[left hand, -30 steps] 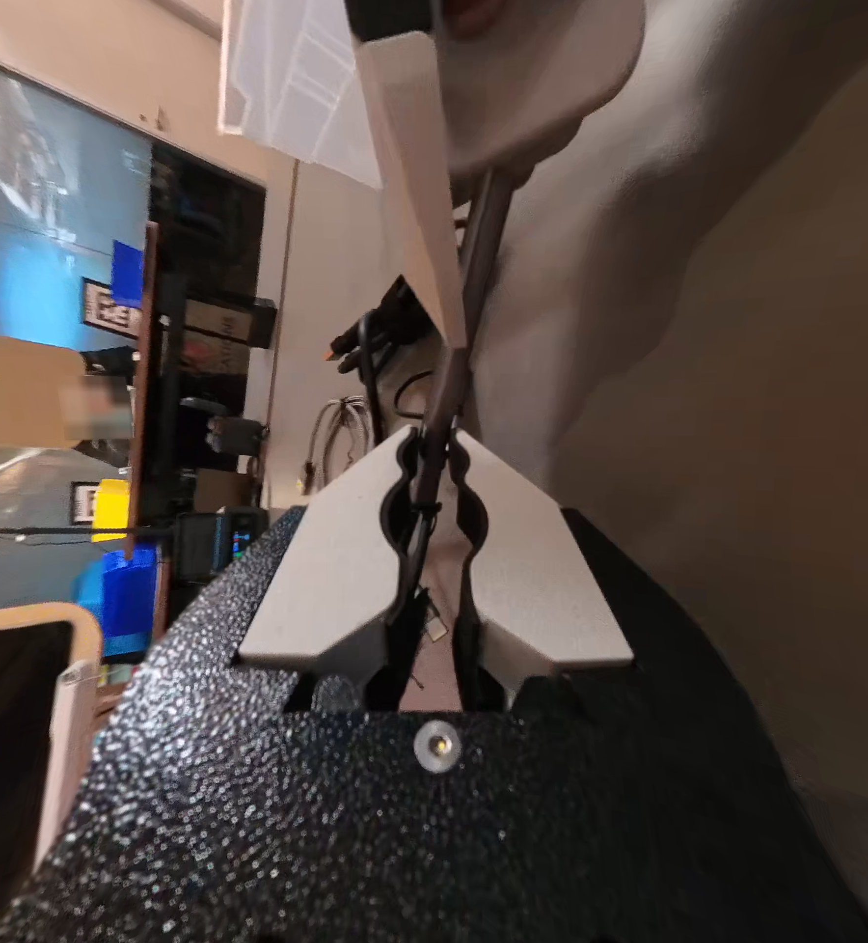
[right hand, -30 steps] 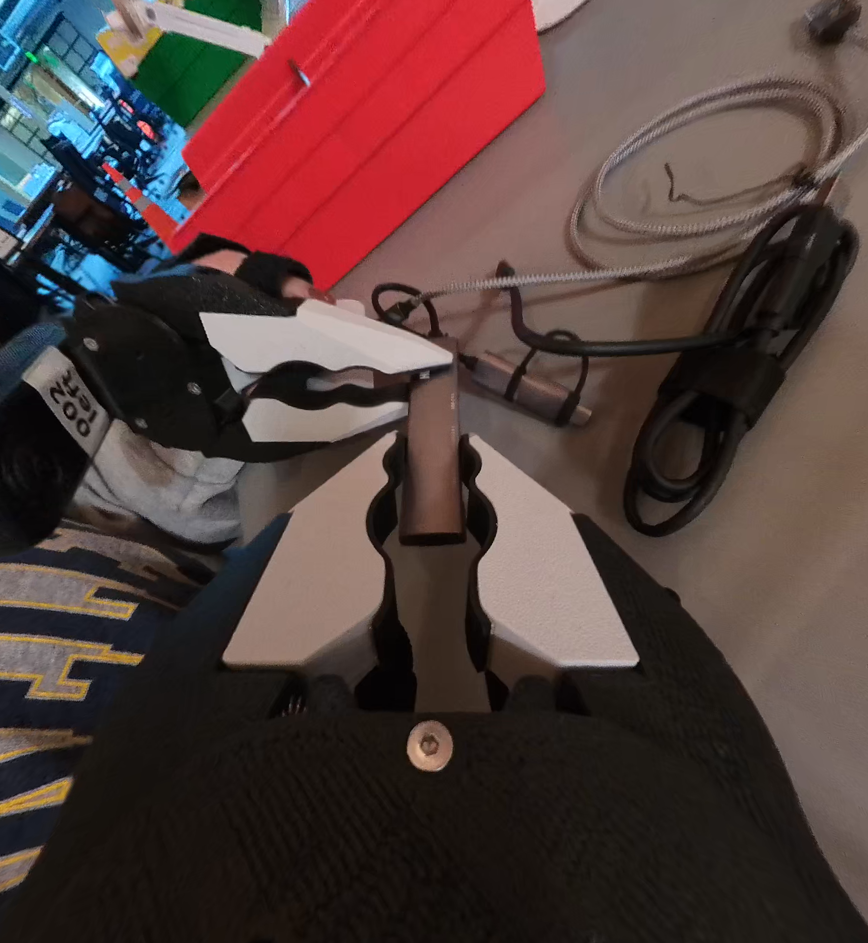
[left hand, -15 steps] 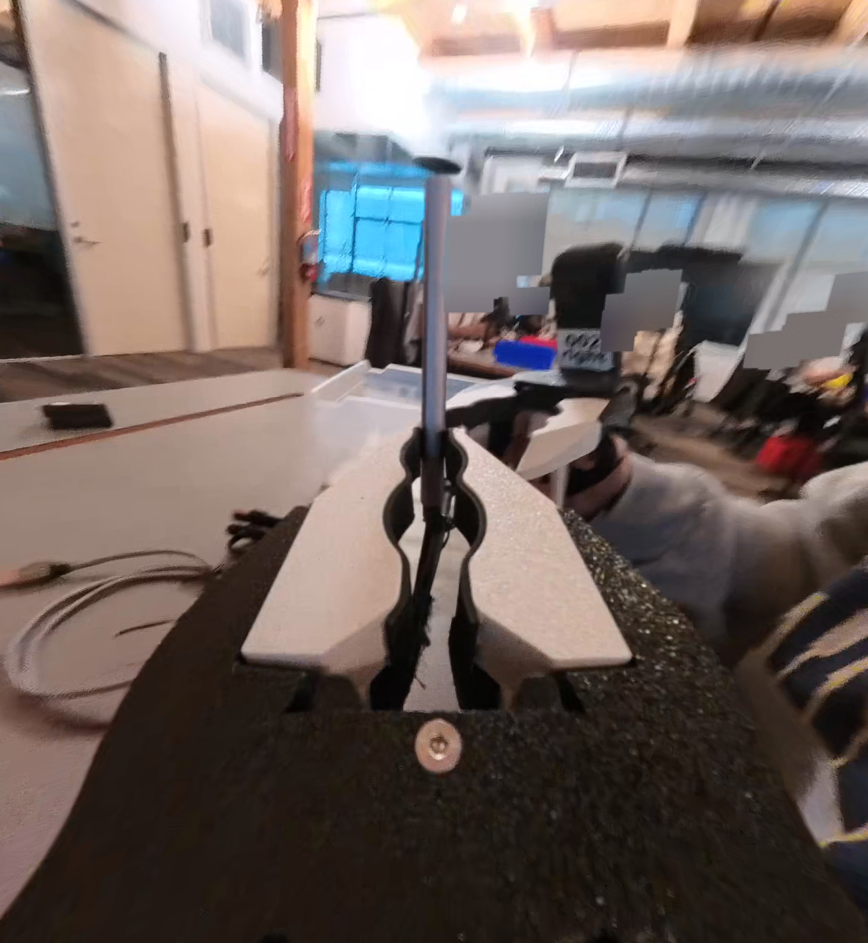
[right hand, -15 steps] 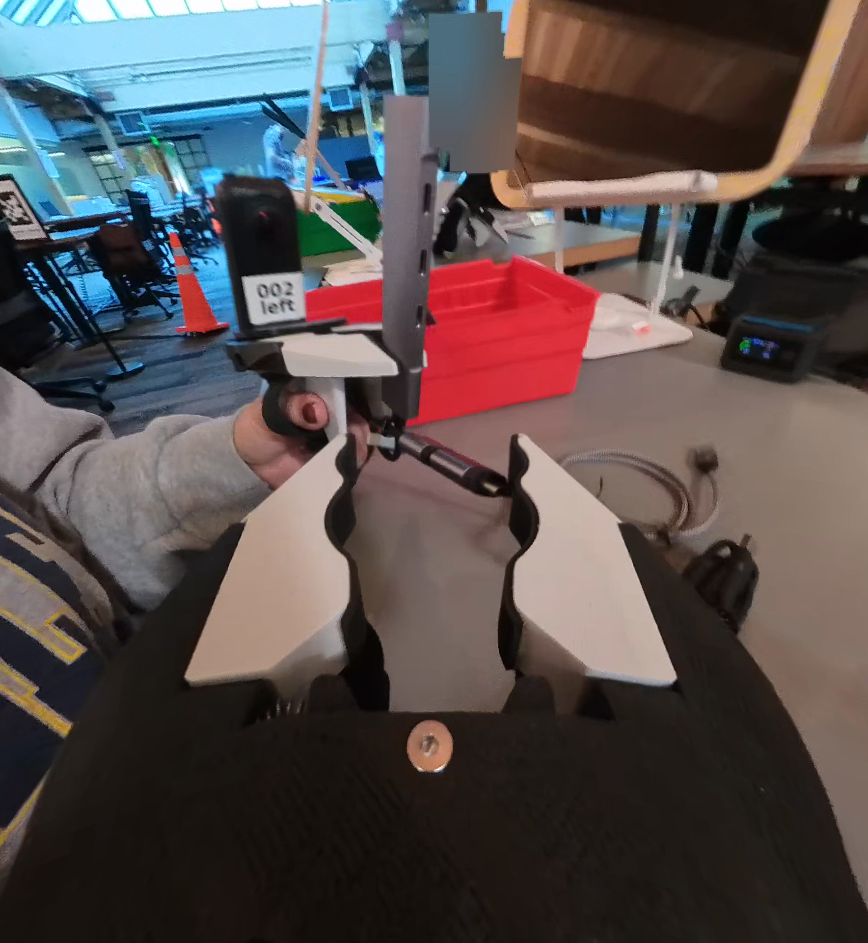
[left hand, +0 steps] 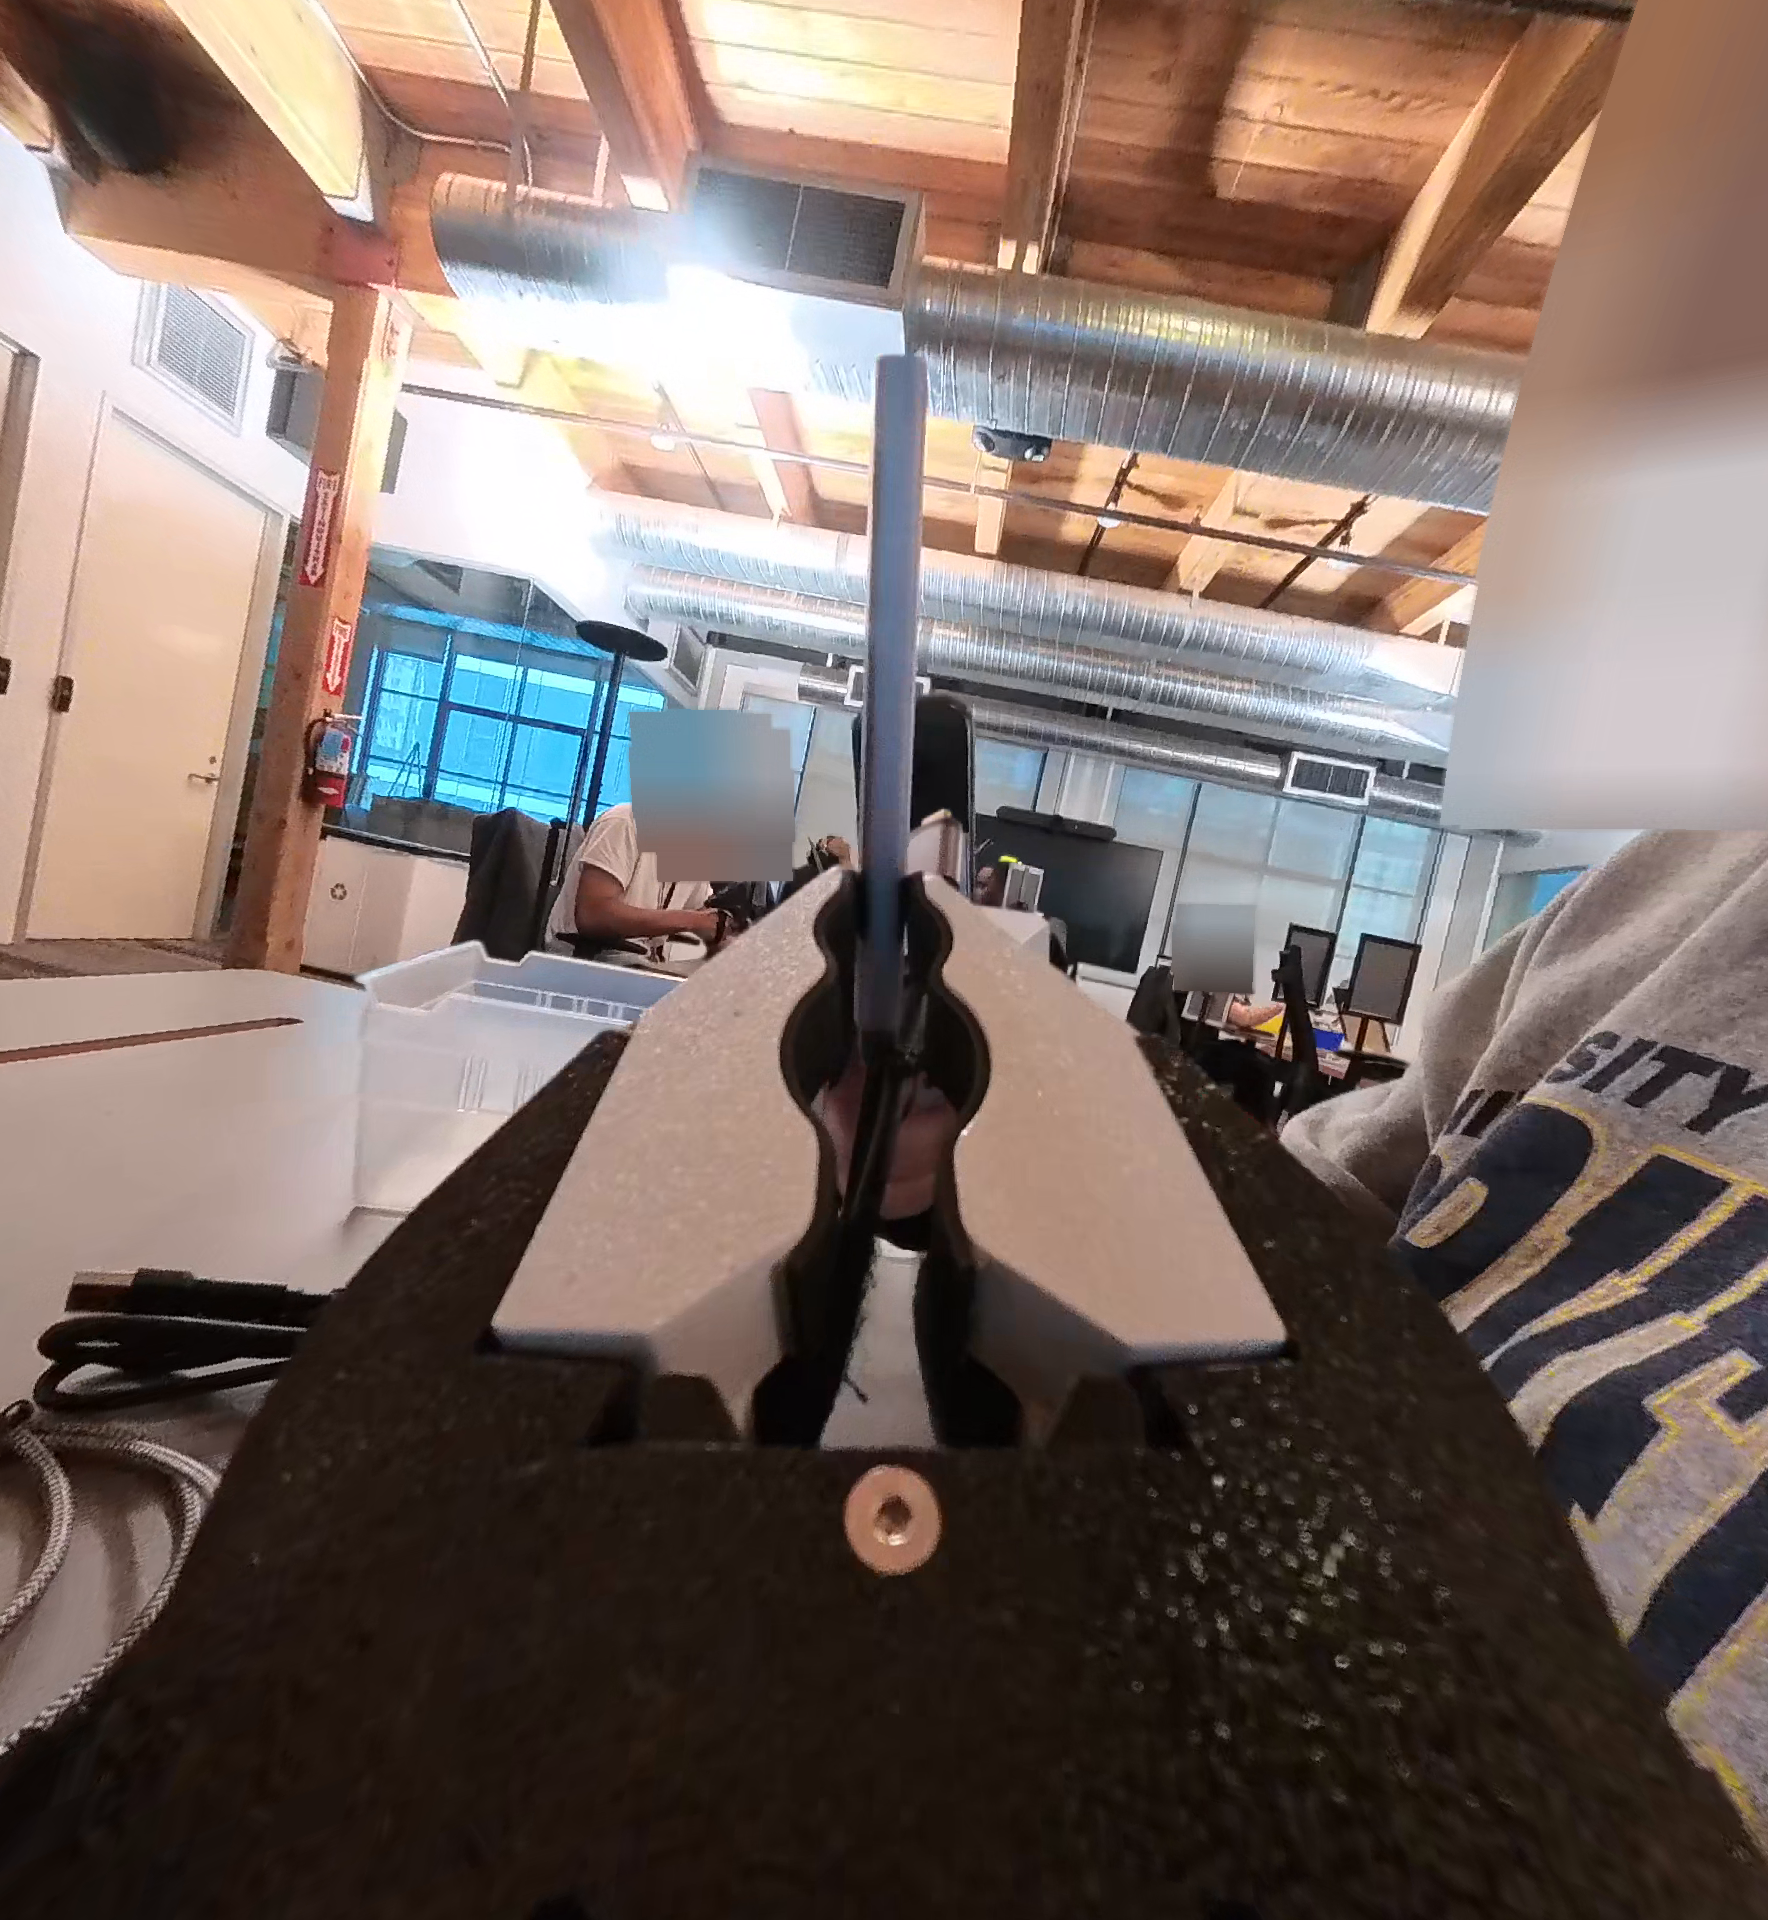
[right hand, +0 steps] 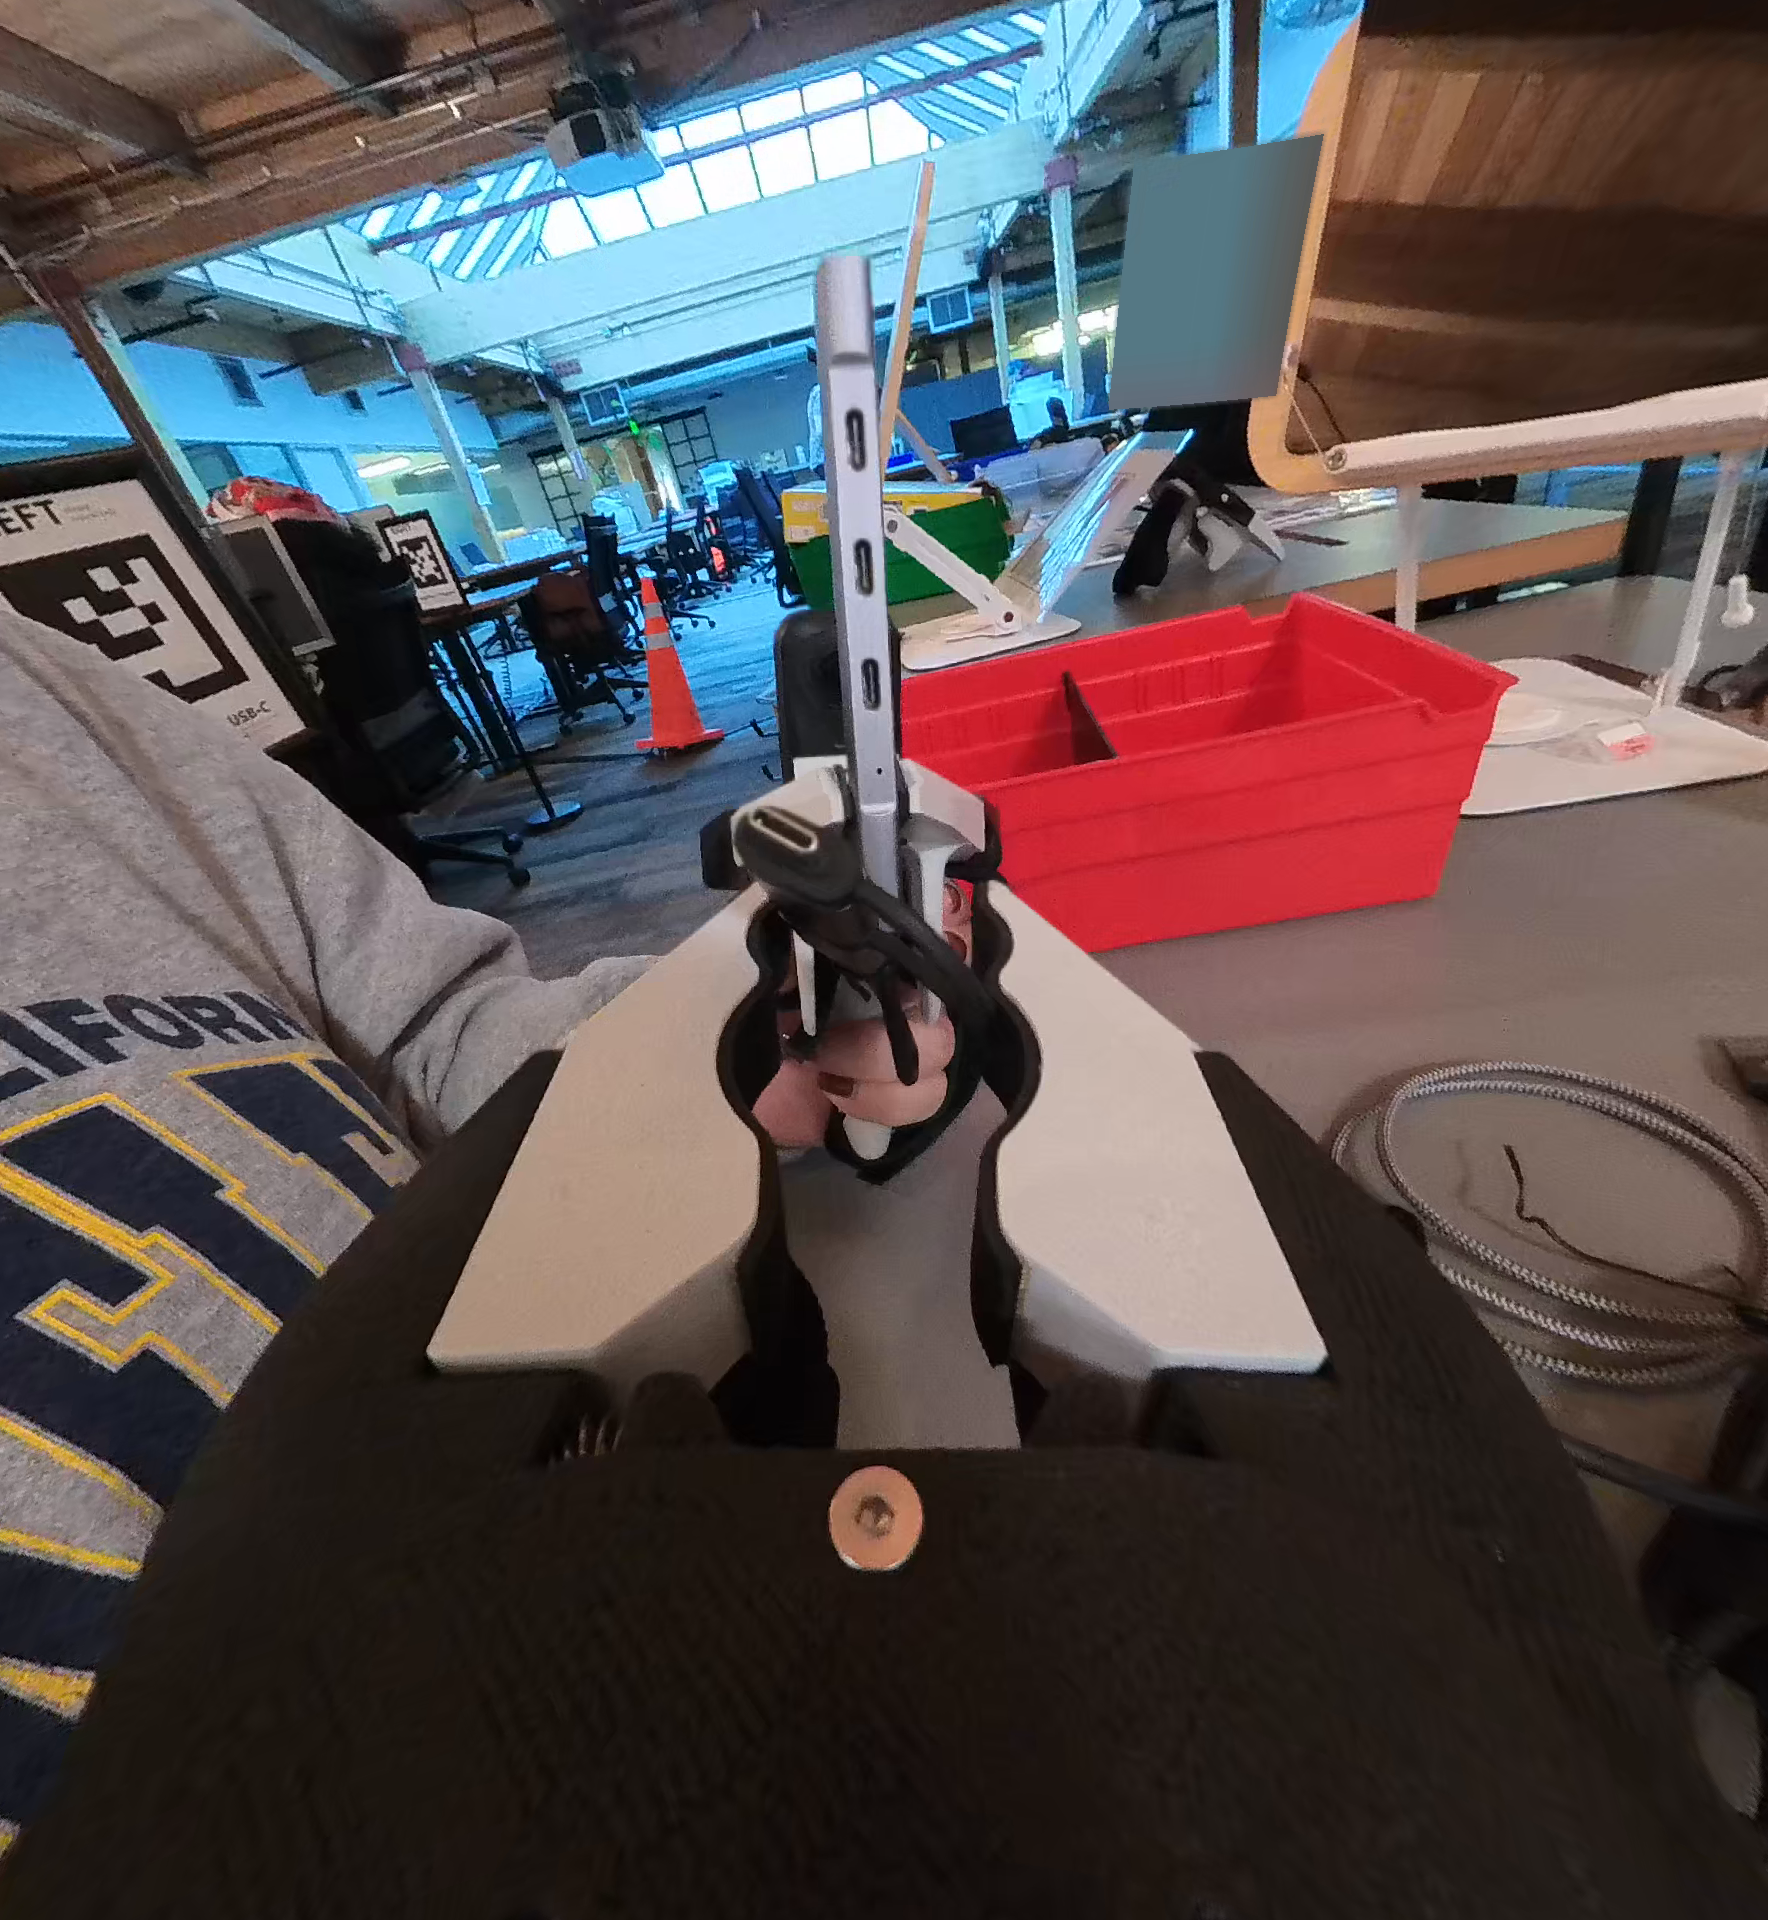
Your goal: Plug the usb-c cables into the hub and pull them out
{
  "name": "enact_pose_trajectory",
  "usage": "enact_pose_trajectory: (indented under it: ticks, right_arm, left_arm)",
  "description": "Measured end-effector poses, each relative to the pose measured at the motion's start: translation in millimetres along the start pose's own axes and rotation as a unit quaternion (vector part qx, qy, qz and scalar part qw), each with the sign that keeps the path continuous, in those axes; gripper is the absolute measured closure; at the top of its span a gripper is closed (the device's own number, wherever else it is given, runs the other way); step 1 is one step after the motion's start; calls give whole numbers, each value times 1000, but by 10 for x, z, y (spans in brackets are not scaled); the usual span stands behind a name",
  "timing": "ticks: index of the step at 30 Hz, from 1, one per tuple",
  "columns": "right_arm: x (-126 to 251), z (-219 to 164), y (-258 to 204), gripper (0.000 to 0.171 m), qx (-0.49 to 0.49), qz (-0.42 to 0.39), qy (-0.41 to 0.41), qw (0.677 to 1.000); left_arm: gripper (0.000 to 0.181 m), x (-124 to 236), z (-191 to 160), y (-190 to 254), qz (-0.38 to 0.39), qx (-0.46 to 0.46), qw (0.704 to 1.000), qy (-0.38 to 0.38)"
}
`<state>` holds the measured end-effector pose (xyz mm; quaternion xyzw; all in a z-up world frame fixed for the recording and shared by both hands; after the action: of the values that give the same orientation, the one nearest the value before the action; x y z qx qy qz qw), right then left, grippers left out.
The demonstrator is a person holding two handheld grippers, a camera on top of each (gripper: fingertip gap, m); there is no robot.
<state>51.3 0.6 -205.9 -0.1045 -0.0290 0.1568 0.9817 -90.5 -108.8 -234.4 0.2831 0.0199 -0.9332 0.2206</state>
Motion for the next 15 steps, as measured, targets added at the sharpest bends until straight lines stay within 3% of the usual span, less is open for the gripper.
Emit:
enact_pose_trajectory:
  ticks: [4, 10, 15]
  right_arm:
    - [-16, -13, 6, 141, -13, 8, -10, 1000]
    - [-29, 4, -23, 164, 17, -17, -25, 999]
    - [38, 0, -45, 164, 109, -41, -86, 989]
  left_arm:
    - [175, 18, -23, -11, -5, 7, 1000, 17]
    - [175, 22, -88, -33, -7, 24, 1000, -2]
    - [168, 45, -77, -24, 6, 31, 996, -79]
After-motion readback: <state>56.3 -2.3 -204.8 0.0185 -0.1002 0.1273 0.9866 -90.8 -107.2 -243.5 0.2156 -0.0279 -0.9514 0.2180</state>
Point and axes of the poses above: each gripper's, where its closed fingertips meet, x back along the fingers, z out of its top, y = z × x across the jaws, the point moved 10 cm from there along x, back along the fingers, and after that the axes turned 13 degrees about -z, right-handed, at the moved point
